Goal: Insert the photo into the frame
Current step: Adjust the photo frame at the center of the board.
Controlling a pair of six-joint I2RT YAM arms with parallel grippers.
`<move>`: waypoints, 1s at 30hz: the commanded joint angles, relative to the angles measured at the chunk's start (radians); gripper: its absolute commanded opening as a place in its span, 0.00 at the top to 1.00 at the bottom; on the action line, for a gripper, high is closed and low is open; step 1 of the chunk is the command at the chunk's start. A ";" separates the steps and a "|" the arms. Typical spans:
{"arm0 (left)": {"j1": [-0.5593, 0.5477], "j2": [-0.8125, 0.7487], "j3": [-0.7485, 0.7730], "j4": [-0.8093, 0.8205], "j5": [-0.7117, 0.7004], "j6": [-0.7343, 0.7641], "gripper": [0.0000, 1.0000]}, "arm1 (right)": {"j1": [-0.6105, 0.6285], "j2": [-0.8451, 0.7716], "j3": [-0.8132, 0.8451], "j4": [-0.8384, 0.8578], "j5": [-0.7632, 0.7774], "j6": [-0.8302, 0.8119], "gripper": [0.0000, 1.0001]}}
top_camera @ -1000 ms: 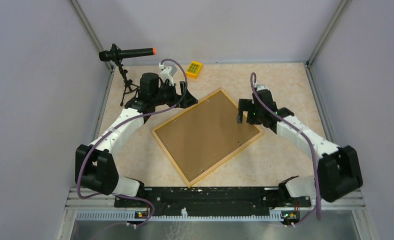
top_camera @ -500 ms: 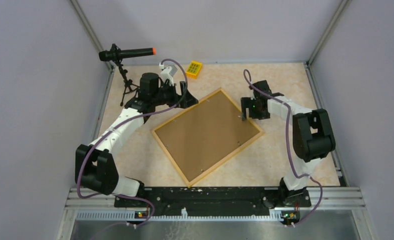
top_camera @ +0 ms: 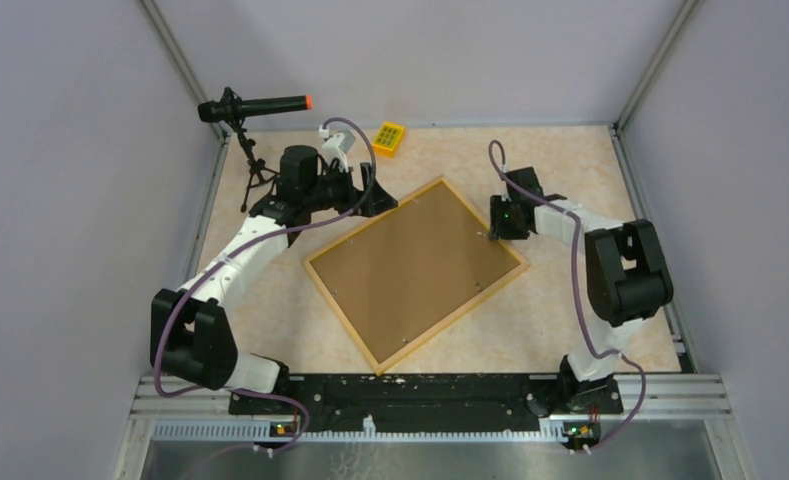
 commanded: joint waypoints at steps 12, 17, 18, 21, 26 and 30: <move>0.002 -0.013 0.013 0.039 0.023 -0.015 0.01 | 0.002 -0.368 -0.550 0.281 -0.087 0.389 1.00; 0.001 -0.016 0.012 0.041 0.029 -0.017 0.01 | 0.030 -0.435 -0.586 0.308 -0.137 0.410 0.89; 0.001 -0.018 0.011 0.041 0.028 -0.017 0.01 | 0.031 -0.434 -0.567 0.281 -0.138 0.395 0.85; -0.001 -0.015 0.009 0.042 0.019 -0.014 0.01 | 0.032 -0.434 -0.511 0.193 -0.143 0.329 0.74; -0.004 -0.027 0.007 0.046 0.022 -0.017 0.01 | 0.032 -0.473 -0.464 0.112 -0.091 0.265 0.47; -0.004 -0.021 0.014 0.040 0.035 -0.020 0.01 | 0.032 -0.462 -0.419 0.107 -0.046 0.229 0.37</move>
